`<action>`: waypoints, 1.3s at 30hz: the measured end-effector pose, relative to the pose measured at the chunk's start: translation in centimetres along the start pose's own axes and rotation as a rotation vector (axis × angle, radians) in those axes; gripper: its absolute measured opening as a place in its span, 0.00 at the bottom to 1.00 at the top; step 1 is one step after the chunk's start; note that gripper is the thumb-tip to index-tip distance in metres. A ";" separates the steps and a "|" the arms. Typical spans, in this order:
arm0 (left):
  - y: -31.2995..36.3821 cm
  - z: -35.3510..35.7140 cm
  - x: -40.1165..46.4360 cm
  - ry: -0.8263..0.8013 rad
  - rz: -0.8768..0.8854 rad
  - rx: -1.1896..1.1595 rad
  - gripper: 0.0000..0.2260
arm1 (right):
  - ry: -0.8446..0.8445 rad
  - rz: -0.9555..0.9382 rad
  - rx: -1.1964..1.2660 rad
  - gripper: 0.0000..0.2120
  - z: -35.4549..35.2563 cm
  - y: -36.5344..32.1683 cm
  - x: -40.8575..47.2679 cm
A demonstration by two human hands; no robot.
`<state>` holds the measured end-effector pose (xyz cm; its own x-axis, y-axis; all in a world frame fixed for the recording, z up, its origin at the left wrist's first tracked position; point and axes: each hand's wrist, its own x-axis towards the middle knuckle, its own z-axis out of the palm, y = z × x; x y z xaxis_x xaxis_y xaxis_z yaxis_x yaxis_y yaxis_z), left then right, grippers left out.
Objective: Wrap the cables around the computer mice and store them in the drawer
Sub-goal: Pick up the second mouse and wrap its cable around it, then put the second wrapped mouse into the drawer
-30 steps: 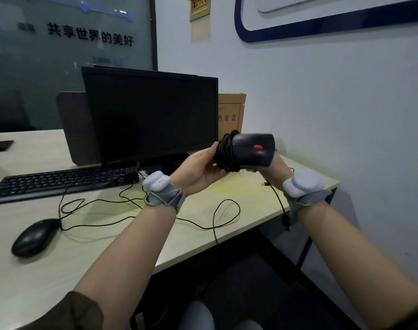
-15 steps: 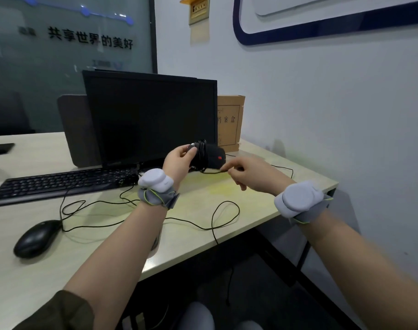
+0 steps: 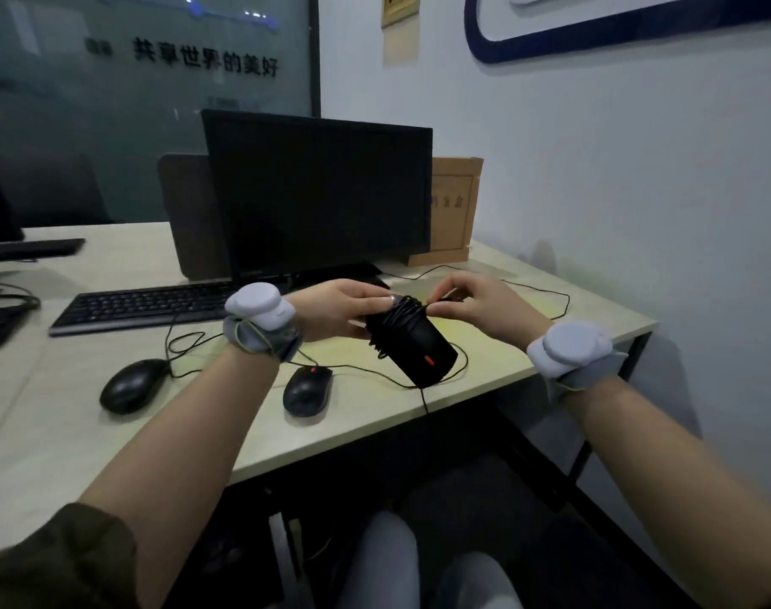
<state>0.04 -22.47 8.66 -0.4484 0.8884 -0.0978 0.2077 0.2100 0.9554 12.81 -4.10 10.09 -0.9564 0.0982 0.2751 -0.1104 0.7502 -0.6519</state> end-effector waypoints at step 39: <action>-21.9 -3.0 -20.3 0.046 -0.802 0.726 0.18 | -0.812 0.208 -0.083 0.06 34.2 -7.7 -5.7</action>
<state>1.98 -46.33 -9.45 -0.7122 0.3712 -0.5959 0.2974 0.9284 0.2228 9.88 -32.77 -10.64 -0.8561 -0.2370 -0.4594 0.0798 0.8174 -0.5704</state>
